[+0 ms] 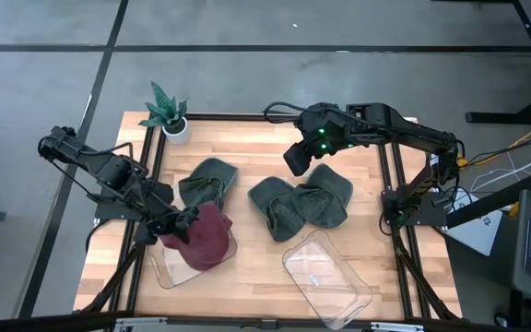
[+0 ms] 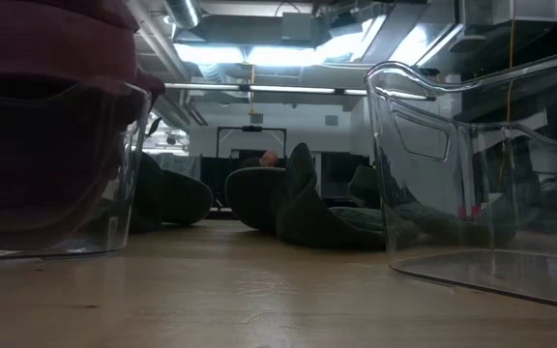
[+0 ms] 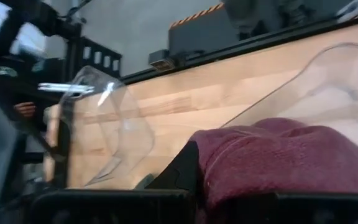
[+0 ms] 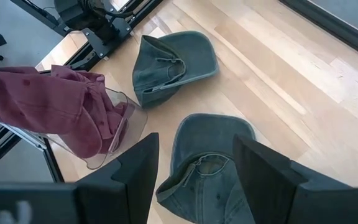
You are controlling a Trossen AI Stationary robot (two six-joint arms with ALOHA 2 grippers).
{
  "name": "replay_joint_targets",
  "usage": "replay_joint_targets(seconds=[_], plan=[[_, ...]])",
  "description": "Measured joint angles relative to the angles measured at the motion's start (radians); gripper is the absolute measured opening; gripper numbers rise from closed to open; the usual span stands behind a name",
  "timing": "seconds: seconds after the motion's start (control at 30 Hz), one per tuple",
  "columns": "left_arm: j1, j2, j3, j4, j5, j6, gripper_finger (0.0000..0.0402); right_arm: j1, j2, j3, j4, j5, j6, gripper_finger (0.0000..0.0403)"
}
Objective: Pick & Place hat
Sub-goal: Put the red cap into the left transparent bin
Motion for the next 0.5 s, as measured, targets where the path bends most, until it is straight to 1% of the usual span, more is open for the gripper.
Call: replay_joint_targets(seconds=[0.07, 0.2, 0.33, 0.5], plan=[[-0.01, -0.015, 0.0, 0.023, -0.015, -0.001, 0.0005, 0.0, 0.0, 0.0, 0.003, 0.0, 0.0, 0.0205], [-0.012, -0.036, 0.0, 0.055, 0.016, -0.038, 0.0005, 0.0, 0.0, 0.0, 0.003, 0.0, 0.0, 0.0205], [-0.013, -0.037, 0.0, 0.053, 0.018, -0.078, 0.0005, 0.0, 0.0, 0.0, 0.003, 0.0, -0.004, 0.0205], [-0.014, -0.014, 0.0, 0.045, 0.015, -0.078, 0.0005, 0.0, 0.0, 0.0, 0.003, 0.0, -0.004, 0.0205]])
